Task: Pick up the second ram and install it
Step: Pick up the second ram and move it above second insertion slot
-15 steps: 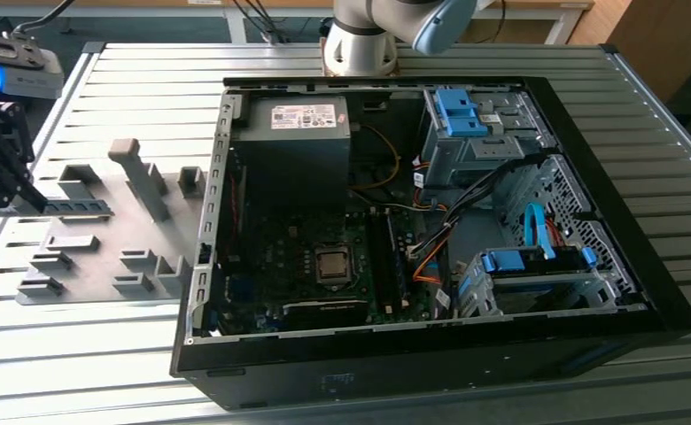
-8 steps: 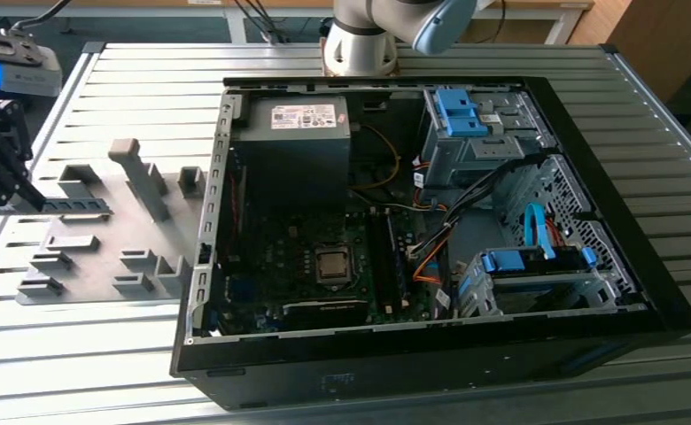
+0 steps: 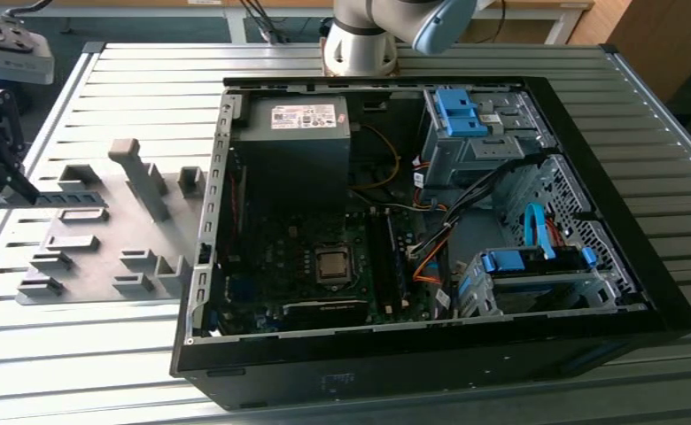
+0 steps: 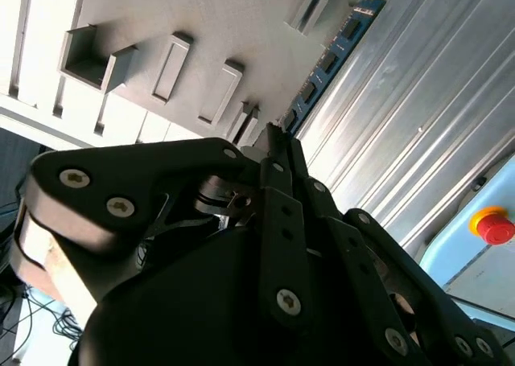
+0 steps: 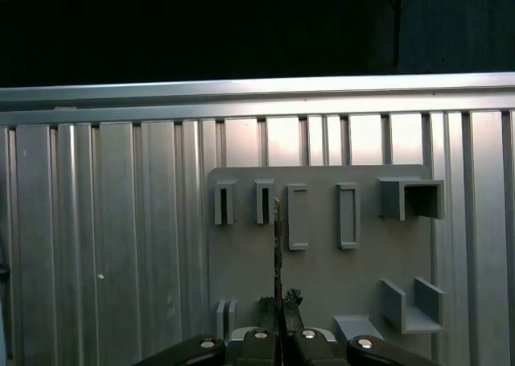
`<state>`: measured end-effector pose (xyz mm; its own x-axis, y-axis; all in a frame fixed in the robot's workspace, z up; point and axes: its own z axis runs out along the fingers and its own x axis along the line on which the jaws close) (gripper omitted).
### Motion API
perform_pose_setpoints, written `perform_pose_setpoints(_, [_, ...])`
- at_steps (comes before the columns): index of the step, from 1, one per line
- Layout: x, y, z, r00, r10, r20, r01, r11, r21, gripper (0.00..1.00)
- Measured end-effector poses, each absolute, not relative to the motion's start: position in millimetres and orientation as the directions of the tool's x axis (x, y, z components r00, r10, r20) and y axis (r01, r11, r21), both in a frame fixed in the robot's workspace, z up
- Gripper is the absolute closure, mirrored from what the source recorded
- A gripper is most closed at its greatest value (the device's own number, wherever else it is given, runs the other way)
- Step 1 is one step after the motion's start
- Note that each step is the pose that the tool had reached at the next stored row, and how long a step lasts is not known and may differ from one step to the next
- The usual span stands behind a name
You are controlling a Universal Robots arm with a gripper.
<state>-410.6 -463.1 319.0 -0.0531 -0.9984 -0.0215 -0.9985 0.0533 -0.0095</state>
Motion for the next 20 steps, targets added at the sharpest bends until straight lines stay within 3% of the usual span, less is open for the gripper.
perform_pose_setpoints(20, [-410.6, -463.2, 357.7, -0.053, -0.998, -0.022, -0.999, 0.053, -0.010, 0.86])
